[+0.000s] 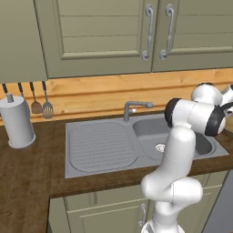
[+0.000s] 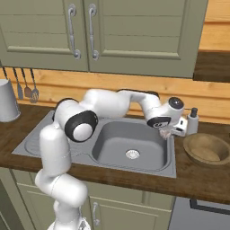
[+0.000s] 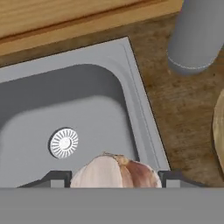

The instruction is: Pick the garlic from the sink and place it in the bowl. Then pick the bowl and place it in the microwave. Then close the microwave door and press the start button.

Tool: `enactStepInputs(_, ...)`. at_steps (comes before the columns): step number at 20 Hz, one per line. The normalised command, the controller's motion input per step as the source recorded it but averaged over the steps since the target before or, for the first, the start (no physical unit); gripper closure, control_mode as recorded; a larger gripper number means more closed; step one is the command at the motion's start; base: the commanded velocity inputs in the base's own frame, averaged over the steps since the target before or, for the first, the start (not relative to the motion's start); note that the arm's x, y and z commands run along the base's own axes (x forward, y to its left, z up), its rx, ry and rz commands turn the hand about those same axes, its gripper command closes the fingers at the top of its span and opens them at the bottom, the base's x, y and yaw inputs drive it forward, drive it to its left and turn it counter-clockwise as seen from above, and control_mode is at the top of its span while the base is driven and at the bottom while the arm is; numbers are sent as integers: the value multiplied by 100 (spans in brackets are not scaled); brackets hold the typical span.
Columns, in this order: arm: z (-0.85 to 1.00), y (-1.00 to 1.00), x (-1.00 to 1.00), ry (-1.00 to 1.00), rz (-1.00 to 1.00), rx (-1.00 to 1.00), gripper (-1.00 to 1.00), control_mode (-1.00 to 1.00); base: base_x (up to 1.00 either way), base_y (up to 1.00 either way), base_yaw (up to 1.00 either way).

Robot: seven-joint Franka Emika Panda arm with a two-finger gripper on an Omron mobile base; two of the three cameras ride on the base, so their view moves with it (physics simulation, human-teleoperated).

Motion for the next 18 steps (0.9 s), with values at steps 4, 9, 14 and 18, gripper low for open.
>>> enactStepInputs(4, 36, -95, -4, -12, 14, -30, 100, -100, 0, 0, 0)
enactStepInputs(9, 24, -91, 1, 1, 3, -23, 100, -100, 0, 0, 0)
enactStepInputs(14, -1, -82, 13, 14, -8, -6, 100, -100, 0, 0, 0)
enactStepInputs(18, -3, -72, 37, 10, -5, 0, 100, -100, 0, 0, 0)
